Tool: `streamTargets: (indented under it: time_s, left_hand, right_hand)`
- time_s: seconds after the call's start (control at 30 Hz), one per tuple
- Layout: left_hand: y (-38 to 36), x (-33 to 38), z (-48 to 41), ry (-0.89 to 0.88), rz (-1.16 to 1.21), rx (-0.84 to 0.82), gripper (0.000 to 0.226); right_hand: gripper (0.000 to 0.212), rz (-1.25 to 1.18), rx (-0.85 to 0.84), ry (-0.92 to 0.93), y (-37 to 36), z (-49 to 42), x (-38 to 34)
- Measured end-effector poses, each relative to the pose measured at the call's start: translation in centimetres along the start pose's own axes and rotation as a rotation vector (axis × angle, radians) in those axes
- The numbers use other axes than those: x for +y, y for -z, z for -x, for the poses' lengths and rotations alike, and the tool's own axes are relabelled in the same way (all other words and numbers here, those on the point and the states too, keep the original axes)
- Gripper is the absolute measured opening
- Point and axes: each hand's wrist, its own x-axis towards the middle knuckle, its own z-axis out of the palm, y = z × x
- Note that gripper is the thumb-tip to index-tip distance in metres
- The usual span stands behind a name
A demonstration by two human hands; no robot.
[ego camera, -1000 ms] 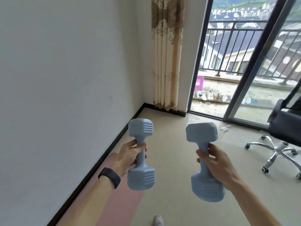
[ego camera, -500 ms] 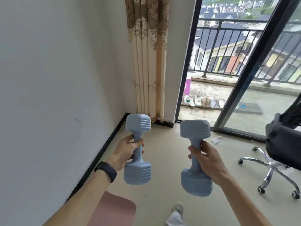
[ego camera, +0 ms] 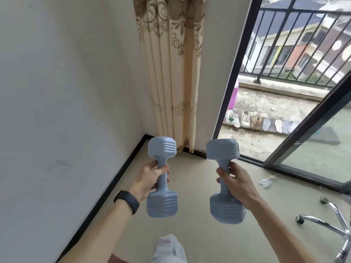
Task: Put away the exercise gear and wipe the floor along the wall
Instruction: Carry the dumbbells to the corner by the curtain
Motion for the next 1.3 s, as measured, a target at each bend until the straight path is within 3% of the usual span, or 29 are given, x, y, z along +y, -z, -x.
streamTargets:
  time_s: [0.37, 0.6, 0.93, 1.03, 1.2, 1.3]
  left_hand:
    - [-2.8, 0.4, -25.0, 0.320, -0.030, -0.014, 0.009]
    - [-5.1, -1.5, -37.5, 0.520, -0.198, -0.050, 0.007]
    - [-9.0, -13.9, -53.2, 0.677, -0.530, -0.080, 0.019]
    - [-9.9, -17.7, -56.2, 0.720, -0.563, -0.074, 0.035]
    - [-11.5, -23.9, -61.4, 0.754, -0.600, -0.073, 0.034]
    - [-12.0, -28.4, -64.8, 0.779, -0.567, -0.077, 0.044]
  right_hand:
    - [0.013, 0.055, -0.094, -0.287, -3.7, -23.9, 1.9]
    - [0.019, 0.103, -0.170, -0.529, -6.0, -34.7, 7.0]
    - [0.024, 0.065, -0.263, -0.738, -10.9, -47.7, 22.5]
    - [0.022, 0.058, -0.275, -0.776, -11.9, -50.7, 26.4]
    - [0.013, 0.106, -0.347, -0.790, -13.4, -55.4, 32.7]
    - [0.014, 0.131, -0.370, -0.794, -14.9, -58.4, 37.0]
